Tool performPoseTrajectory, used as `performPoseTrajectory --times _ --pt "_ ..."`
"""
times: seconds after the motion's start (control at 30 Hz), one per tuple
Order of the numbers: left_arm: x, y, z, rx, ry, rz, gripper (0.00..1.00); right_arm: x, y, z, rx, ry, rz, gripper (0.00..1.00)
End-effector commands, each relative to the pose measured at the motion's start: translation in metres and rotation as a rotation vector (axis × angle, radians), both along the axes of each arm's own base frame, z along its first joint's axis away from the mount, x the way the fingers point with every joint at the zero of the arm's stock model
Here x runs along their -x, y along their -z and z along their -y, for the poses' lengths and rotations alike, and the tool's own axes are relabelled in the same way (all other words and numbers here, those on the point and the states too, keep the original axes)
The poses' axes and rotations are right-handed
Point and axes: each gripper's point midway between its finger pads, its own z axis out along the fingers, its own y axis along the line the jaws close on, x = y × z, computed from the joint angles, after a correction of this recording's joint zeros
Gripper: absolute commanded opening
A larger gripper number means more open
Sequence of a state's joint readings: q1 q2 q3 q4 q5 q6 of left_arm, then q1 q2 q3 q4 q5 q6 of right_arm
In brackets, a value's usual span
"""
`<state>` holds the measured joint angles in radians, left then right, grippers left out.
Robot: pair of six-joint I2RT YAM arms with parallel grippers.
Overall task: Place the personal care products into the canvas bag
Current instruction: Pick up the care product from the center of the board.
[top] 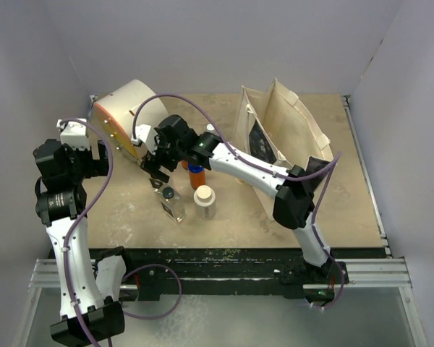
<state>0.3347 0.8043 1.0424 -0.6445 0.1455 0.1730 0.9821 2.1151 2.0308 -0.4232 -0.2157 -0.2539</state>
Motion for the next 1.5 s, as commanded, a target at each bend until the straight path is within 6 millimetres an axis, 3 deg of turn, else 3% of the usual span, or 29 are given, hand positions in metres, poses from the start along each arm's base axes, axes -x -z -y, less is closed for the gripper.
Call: performPoseTrajectory --times 0.0,0.2,0.5,0.6,0.73,0.97,1.3,1.47 --pt "-0.003 -0.023 -0.001 0.002 -0.007 0.084 0.99 -0.004 -0.013 -0.011 -0.024 -0.005 0.03 0.89" --pt "-0.002 -0.025 -0.002 0.004 -0.011 0.091 0.99 -0.009 0.009 -0.018 0.011 -0.011 0.012 0.85" --pt "0.0 -0.028 -0.002 0.01 -0.014 0.1 0.99 -0.011 0.03 -0.024 0.041 -0.025 -0.008 0.67" --pt "0.001 -0.029 -0.001 0.008 -0.013 0.104 0.99 -0.008 0.029 -0.026 0.04 -0.038 -0.015 0.56" --pt "0.001 -0.028 0.0 0.005 -0.005 0.103 0.99 -0.004 0.02 -0.026 0.022 -0.06 -0.017 0.34" --pt "-0.003 -0.029 0.01 0.028 0.058 0.096 0.99 -0.002 -0.029 -0.024 -0.051 -0.085 0.04 0.0" --pt "-0.008 -0.04 0.036 0.071 0.211 0.103 0.99 -0.005 -0.147 0.009 -0.222 -0.074 0.164 0.0" --pt "-0.014 -0.044 0.042 0.074 0.264 0.102 0.99 0.003 -0.192 0.033 -0.288 -0.079 0.195 0.0"
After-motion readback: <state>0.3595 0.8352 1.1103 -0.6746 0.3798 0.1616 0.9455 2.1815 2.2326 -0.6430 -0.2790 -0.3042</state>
